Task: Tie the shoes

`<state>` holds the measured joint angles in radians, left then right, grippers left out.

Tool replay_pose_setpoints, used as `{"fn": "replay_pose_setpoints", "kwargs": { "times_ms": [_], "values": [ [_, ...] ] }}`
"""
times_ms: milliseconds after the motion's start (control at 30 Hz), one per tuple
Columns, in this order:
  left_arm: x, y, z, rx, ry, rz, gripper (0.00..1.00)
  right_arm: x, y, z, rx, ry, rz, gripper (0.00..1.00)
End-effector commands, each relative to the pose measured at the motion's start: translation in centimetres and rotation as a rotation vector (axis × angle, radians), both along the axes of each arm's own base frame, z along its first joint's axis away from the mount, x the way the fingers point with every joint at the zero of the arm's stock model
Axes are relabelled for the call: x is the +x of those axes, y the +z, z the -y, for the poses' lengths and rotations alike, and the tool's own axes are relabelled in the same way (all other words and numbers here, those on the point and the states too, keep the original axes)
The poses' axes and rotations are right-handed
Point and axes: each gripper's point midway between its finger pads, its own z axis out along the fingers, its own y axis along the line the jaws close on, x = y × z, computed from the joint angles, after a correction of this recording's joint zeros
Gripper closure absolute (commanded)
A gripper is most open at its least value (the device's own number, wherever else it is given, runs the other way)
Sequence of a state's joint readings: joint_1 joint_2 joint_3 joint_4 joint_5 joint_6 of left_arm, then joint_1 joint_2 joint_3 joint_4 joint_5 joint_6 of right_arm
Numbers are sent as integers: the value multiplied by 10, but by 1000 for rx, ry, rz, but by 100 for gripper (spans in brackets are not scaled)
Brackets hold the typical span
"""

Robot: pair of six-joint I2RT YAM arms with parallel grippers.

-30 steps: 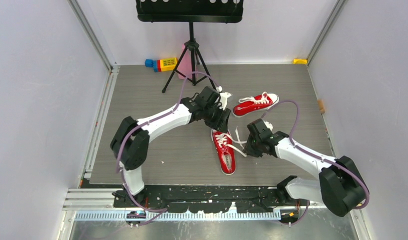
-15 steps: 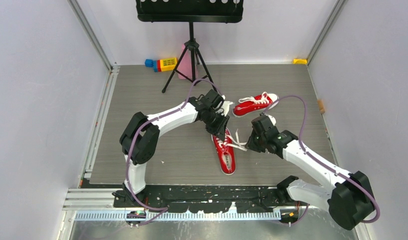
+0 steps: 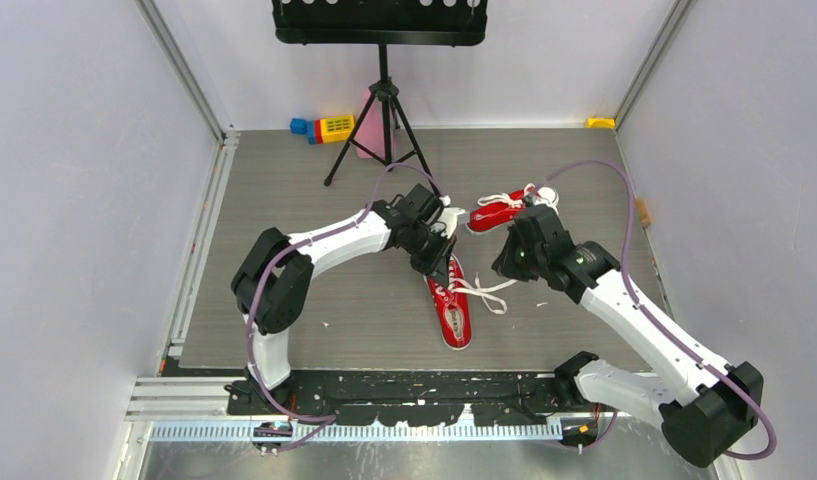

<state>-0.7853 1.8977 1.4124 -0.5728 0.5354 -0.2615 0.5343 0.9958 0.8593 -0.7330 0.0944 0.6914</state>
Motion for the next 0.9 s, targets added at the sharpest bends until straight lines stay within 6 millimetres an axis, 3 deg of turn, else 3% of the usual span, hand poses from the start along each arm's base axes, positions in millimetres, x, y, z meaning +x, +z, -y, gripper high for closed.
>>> {"fn": "replay_pose_setpoints", "kwargs": {
  "times_ms": [0,133,167,267,467,567,667,867],
  "values": [
    [1,36,9,-122,-21,81,100,25,31,-10,-37,73,80,100],
    [2,41,7,-149,-15,122,100,45,28,-17,-68,89,95,99],
    [2,41,6,-150,-13,130,100,47,26,-18,-71,88,87,94],
    [1,43,5,-159,-13,146,100,44,14,-15,-77,52,43,77],
    [4,37,5,-164,-5,168,100,13,-15,25,-122,-132,-27,24],
    [6,34,5,-170,-11,189,100,-6,-20,29,-60,-160,-23,22],
    [8,29,6,-175,-4,203,100,-24,-26,28,22,-138,13,30],
    [11,21,9,-191,16,207,100,-53,-65,23,115,-171,-104,34]
  ]
}}
